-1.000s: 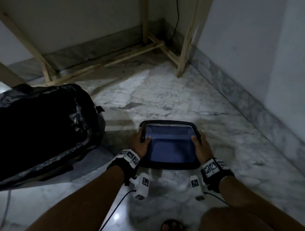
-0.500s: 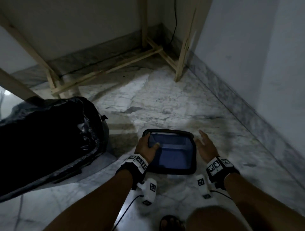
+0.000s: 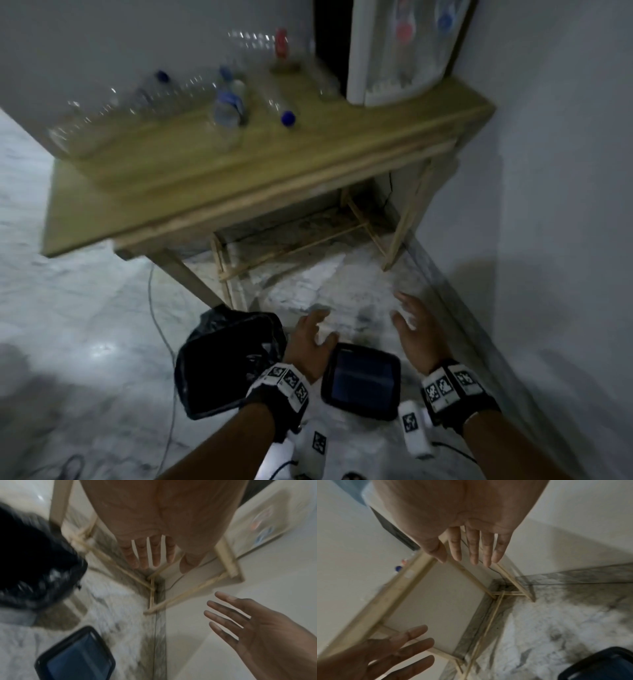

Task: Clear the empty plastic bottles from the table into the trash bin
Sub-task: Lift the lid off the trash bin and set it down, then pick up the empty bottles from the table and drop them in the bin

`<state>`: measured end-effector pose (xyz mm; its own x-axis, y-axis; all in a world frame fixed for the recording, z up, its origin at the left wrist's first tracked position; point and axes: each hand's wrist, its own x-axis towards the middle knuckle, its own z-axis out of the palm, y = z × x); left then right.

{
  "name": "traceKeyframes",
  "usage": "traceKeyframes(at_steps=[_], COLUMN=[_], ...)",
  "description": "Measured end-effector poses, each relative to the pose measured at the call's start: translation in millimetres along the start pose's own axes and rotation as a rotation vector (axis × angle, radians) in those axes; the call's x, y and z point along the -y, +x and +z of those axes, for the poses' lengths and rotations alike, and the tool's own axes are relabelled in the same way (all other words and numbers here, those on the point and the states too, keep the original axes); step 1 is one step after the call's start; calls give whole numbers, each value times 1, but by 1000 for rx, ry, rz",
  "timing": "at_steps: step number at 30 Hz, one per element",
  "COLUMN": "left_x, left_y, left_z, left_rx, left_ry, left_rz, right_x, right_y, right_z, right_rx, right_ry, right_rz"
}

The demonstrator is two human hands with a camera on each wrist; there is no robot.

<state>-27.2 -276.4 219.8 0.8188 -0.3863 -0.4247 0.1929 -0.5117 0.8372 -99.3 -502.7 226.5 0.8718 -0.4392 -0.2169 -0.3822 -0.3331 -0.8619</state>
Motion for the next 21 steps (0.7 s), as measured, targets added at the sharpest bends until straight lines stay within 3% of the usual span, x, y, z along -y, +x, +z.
traceKeyframes(at_steps=[5,11,17,21], left_x=[-83,-124,-141,-142], left_y=[-49,-65,-31,18], left_z=[-104,-218,-338,-420], left_rx=[-108,-290,-395,-523], left_ry=[88,142,248,375], left_rz=[53,62,82,106], right_x=[129,249,337,377], right_y=[-7,15,63,118], right_z=[-9,14,71,123], right_rx=[51,131,126,94], right_ry=[34,4,-191,-260], right_rz=[-76,-156,-276,-290])
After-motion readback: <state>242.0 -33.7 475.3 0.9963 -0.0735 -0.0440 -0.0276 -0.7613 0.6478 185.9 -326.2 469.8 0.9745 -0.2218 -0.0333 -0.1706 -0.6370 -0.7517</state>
